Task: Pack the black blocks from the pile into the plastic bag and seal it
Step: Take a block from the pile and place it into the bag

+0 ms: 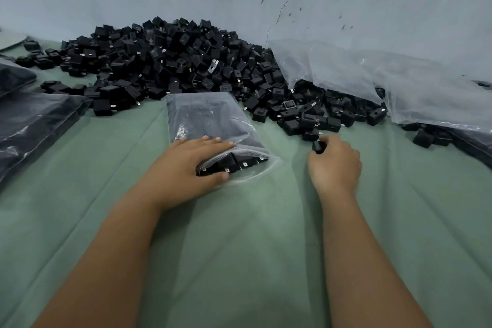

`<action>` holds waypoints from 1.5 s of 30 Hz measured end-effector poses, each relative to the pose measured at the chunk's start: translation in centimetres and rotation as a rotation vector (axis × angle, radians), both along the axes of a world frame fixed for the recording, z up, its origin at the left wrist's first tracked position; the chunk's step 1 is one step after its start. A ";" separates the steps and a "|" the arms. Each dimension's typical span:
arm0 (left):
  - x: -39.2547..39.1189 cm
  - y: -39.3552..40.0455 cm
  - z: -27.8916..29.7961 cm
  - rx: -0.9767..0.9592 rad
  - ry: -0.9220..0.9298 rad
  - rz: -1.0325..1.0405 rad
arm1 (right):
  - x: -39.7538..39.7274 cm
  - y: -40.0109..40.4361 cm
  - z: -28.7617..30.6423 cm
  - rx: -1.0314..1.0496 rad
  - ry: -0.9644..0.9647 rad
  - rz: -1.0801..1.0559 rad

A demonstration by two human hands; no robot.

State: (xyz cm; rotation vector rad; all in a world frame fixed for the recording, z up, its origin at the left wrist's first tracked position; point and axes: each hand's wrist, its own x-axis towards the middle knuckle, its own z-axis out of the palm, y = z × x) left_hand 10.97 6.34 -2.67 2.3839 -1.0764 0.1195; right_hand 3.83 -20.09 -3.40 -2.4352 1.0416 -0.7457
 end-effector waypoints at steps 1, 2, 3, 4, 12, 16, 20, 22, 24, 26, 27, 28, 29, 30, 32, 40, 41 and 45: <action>0.1 0.0 -0.1 0.002 0.000 0.003 | 0.1 0.3 0.0 0.029 -0.064 0.039; 0.3 -0.1 -0.2 0.004 -0.002 0.007 | 0.2 0.8 0.1 0.089 -0.158 0.084; 0.4 -0.1 -0.3 0.004 -0.009 0.011 | 0.4 1.6 0.4 0.163 -0.262 0.127; 0.5 -0.1 -0.3 -0.001 -0.019 0.014 | 0.6 2.4 0.6 0.223 -0.362 0.166; 0.0 -0.3 -0.4 -0.053 -0.069 0.038 | 0.0 10.3 1.0 0.179 -0.693 0.550; -0.6 -0.3 -0.1 -0.418 0.157 0.130 | -0.5 11.1 0.7 0.171 -0.720 0.636; -0.3 -0.1 0.9 -0.760 0.282 0.245 | -0.9 11.2 1.0 0.176 -0.750 0.596; -0.2 -0.2 1.1 -0.839 0.331 0.265 | -1.0 11.4 1.1 0.089 -0.733 0.607; -0.2 -0.4 1.1 -0.897 0.366 0.283 | -1.1 12.0 0.9 -0.022 -0.685 0.673; -0.3 -0.6 1.2 -0.929 0.386 0.299 | -1.1 12.5 0.7 -0.097 -0.633 0.725; -0.3 -0.7 1.2 -0.937 0.394 0.304 | -0.9 12.6 0.6 -0.127 -0.595 0.739; -0.2 -0.7 1.2 -0.940 0.401 0.309 | -0.7 12.7 0.5 -0.153 -0.539 0.745; -0.2 -0.8 1.2 -0.940 0.409 0.316 | -0.6 12.7 0.3 -0.169 -0.470 0.746; -0.2 -0.8 1.1 -0.941 0.417 0.325 | -0.3 12.7 0.2 -0.166 -0.400 0.744; -0.4 -0.8 1.2 -0.956 0.441 0.336 | 0.0 12.5 0.1 -0.115 -0.300 0.753; -0.7 -0.9 1.3 -0.979 0.472 0.369 | -0.2 12.5 0.1 -0.219 -0.323 0.718; -0.8 -0.9 1.4 -0.980 0.466 0.371 | -0.3 12.6 0.2 -0.227 -0.305 0.721; -0.9 -0.8 1.2 -0.939 0.435 0.375 | -0.2 12.6 0.2 -0.248 -0.246 0.780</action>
